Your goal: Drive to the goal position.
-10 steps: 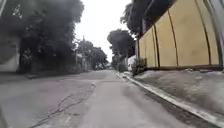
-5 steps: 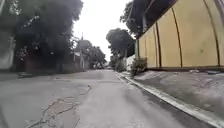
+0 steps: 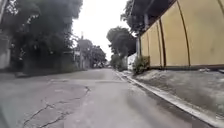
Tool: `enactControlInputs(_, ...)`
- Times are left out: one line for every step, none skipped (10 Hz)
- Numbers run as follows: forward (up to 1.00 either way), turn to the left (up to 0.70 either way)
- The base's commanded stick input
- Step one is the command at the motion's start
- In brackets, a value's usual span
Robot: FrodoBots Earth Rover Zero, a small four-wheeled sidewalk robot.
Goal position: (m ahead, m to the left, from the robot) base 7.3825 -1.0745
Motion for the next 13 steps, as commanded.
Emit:
enactControlInputs(0.7,0.0)
enactControlInputs(0.7,0.0)
enactControlInputs(0.7,0.0)
enactControlInputs(0.7,0.0)
enactControlInputs(0.7,0.0)
enactControlInputs(0.7,0.0)
enactControlInputs(0.7,0.0)
enactControlInputs(0.7,0.0)
enactControlInputs(0.7,0.0)
enactControlInputs(0.7,0.0)
enactControlInputs(0.7,0.0)
enactControlInputs(0.7,0.0)
enactControlInputs(0.7,0.0)
